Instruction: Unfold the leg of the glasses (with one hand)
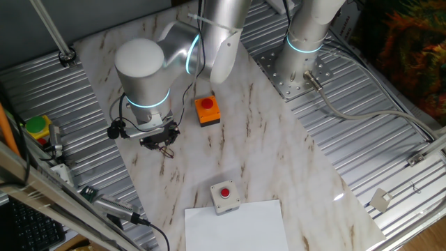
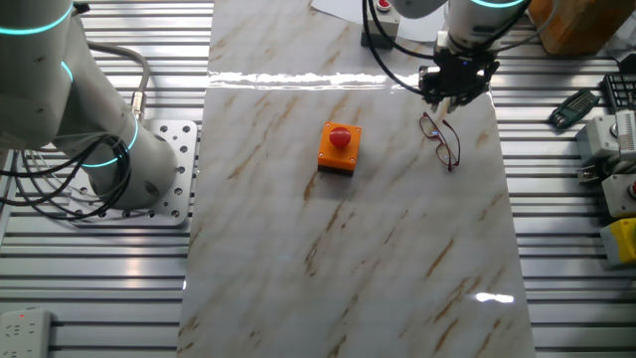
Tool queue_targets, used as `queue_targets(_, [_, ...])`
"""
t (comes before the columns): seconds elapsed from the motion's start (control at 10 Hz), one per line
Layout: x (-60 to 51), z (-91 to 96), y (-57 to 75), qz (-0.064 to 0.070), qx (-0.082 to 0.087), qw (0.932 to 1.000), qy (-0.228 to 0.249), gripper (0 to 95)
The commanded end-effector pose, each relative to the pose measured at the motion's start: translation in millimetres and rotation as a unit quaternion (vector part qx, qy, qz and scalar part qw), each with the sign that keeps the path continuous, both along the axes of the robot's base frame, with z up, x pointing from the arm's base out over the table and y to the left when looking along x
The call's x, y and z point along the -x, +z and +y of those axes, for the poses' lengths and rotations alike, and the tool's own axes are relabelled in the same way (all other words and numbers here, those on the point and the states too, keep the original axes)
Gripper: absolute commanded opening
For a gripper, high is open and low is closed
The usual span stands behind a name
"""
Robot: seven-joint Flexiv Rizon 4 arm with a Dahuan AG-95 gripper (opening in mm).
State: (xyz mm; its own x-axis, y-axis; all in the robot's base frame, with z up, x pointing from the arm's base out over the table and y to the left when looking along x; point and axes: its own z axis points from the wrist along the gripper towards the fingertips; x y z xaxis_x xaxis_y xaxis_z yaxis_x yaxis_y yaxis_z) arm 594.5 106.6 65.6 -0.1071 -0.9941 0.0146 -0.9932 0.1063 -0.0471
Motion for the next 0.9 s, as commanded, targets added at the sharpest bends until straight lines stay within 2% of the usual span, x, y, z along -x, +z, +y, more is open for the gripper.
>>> queue_targets(0.1, [-2.0,-4.3,-3.5,0.0,0.007,0.9999,0.008,19.0])
queue_targets(0.6, [-3.9,-16.3,-9.5,0.001,0.008,0.9997,0.021,19.0])
queue_targets(0.9, [-2.3,-20.4,-18.6,-0.001,0.012,0.9995,0.028,19.0])
